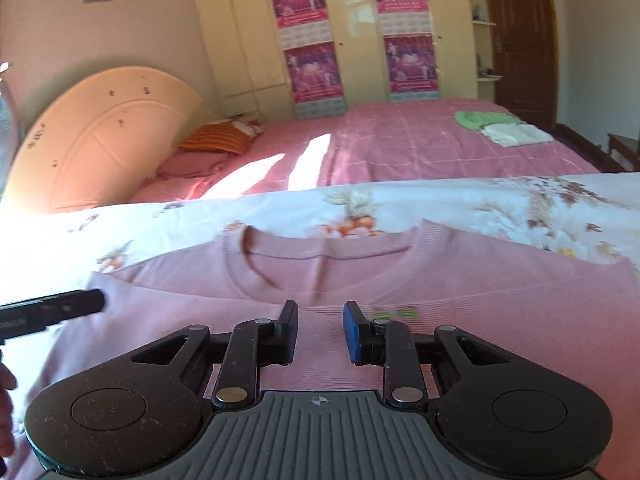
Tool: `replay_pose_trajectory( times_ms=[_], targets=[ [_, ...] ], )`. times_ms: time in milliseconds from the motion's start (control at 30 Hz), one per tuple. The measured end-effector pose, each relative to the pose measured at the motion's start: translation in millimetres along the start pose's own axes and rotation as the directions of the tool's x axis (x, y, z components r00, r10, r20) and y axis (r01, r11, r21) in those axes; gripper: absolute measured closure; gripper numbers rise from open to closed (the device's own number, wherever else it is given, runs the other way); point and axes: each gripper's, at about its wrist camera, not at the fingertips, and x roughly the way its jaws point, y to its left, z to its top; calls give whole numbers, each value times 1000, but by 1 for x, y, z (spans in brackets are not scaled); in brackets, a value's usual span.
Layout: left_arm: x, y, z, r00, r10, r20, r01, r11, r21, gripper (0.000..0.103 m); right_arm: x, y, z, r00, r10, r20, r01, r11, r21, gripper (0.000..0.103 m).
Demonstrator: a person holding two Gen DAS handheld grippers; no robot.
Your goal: Fold small clothes
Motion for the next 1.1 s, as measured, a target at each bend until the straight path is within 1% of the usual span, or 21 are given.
replay_pose_trajectory(
  times_ms=[33,67,100,133,200,267,333,433,500,600,700,733,767,800,833,867,933,967,1000,1033,1100],
  targets=[
    [7,-11,-5,999,-29,-14,29,1000,11,43,6,10,-1,1000,14,-22,-15,1000,-23,77],
    [18,-23,-13,998,-28,-51,31,999,41,43,12,15,-4,998,20,-51,-22,999,-44,77],
    [29,-29,-20,995,21,-98,-13,997,77,43,21,19,-10,995,-1,-96,-6,997,-76,77],
    [33,-30,-27,994,46,-95,-36,994,107,41,25,18,-15,993,-35,-109,23,994,-107,78],
    [27,-27,-33,997,47,-65,-39,992,120,41,22,12,-18,995,-24,-101,12,993,-118,78],
    [14,-21,-36,994,100,-47,-91,983,158,40,14,6,-18,993,-71,-92,57,987,-149,78],
    [2,-8,-44,985,164,-47,-154,972,178,40,4,-11,-25,987,-134,-91,117,978,-170,78],
    [-15,6,-46,984,172,-44,-163,974,159,41,-12,-38,-34,992,-87,-92,77,992,-100,78],
    [-29,1,-43,981,191,-21,-186,971,151,42,-29,-37,-32,993,-107,-52,103,991,-83,78],
    [-49,-9,-45,991,136,12,-137,986,98,41,-55,-38,-32,997,-82,-6,82,996,-20,77],
    [-46,-29,-56,994,105,-5,-104,989,104,36,-61,-32,-46,997,-67,-38,67,998,-19,77],
    [-37,-33,-63,992,120,-47,-114,988,108,35,-56,-29,-53,992,-96,-79,93,995,-42,77],
    [-28,-35,-70,987,145,-75,-136,983,124,34,-54,-30,-62,988,-123,-89,118,991,-63,78],
    [-27,-40,-73,984,167,-59,-156,975,160,34,-56,-29,-63,990,-123,-75,118,991,-62,78],
    [-27,-45,-69,980,188,-71,-174,970,172,34,-58,-30,-60,987,-133,-85,130,991,-42,78],
    [-31,-47,-66,979,190,-76,-176,971,162,34,-63,-29,-56,987,-137,-80,136,991,-22,77],
    [-38,-45,-63,984,170,-56,-160,977,142,34,-80,-29,-55,990,-140,-26,140,990,-13,77],
    [-37,-42,-64,978,197,-68,-185,972,144,34,-81,-30,-55,987,-160,-30,159,987,-20,77],
    [-34,-38,-67,973,212,-96,-197,969,147,34,-75,-33,-59,978,-195,-75,194,981,-25,77],
    [-32,-35,-69,974,204,-95,-189,970,150,33,-68,-37,-63,970,-213,-119,211,977,-27,78],
    [-36,-35,-71,974,204,-95,-187,968,166,33,-69,-37,-66,971,-211,-108,208,977,-45,78]
  ],
)
